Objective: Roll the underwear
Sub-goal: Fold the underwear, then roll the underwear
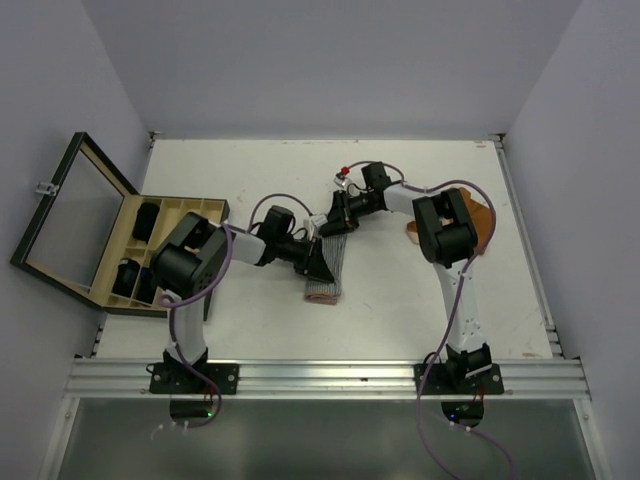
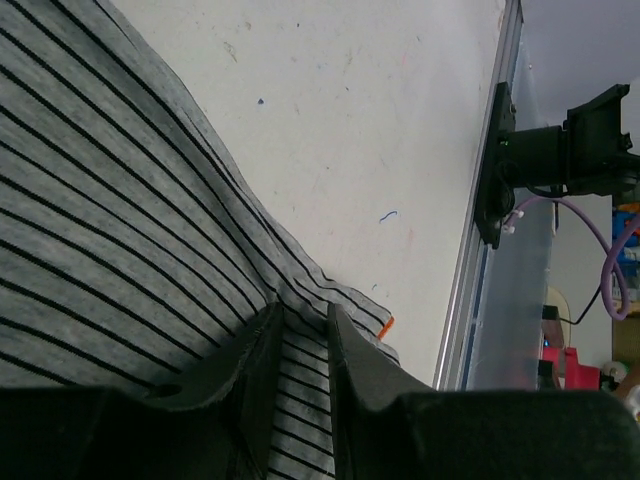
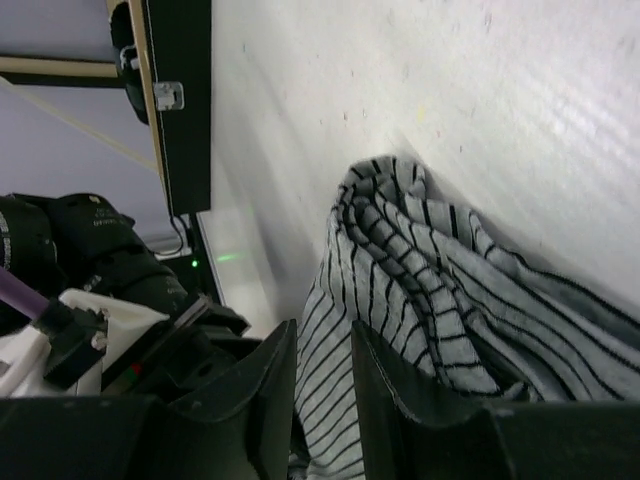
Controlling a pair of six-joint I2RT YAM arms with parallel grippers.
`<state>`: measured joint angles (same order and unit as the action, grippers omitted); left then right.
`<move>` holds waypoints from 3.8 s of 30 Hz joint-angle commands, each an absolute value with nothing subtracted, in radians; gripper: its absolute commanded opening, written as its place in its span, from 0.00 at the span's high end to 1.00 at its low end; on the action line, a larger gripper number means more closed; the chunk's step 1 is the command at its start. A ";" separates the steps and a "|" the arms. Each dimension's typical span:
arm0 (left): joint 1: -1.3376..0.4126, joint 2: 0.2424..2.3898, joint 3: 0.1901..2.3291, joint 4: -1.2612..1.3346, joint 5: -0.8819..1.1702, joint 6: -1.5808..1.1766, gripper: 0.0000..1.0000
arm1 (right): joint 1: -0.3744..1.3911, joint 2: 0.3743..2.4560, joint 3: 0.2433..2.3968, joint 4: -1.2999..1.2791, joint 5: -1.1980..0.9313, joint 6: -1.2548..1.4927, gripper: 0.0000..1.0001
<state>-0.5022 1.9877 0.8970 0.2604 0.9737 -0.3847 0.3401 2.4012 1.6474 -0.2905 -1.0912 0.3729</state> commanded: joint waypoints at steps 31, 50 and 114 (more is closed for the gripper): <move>-0.936 0.998 0.508 -0.127 0.114 0.994 0.30 | 0.456 1.936 1.269 -0.562 -1.023 0.081 0.59; -0.973 1.287 0.541 -0.040 0.258 1.153 0.46 | 0.477 2.279 1.318 -0.577 -0.876 0.101 0.75; -0.545 2.361 1.563 -1.137 1.077 0.933 1.00 | 0.508 1.138 0.898 -0.611 -0.675 -0.701 0.23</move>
<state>-0.5434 2.2978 1.5364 -1.1267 1.1301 0.8719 0.4911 1.1500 0.9306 -0.7341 -0.7166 -0.6739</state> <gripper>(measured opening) 0.015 0.775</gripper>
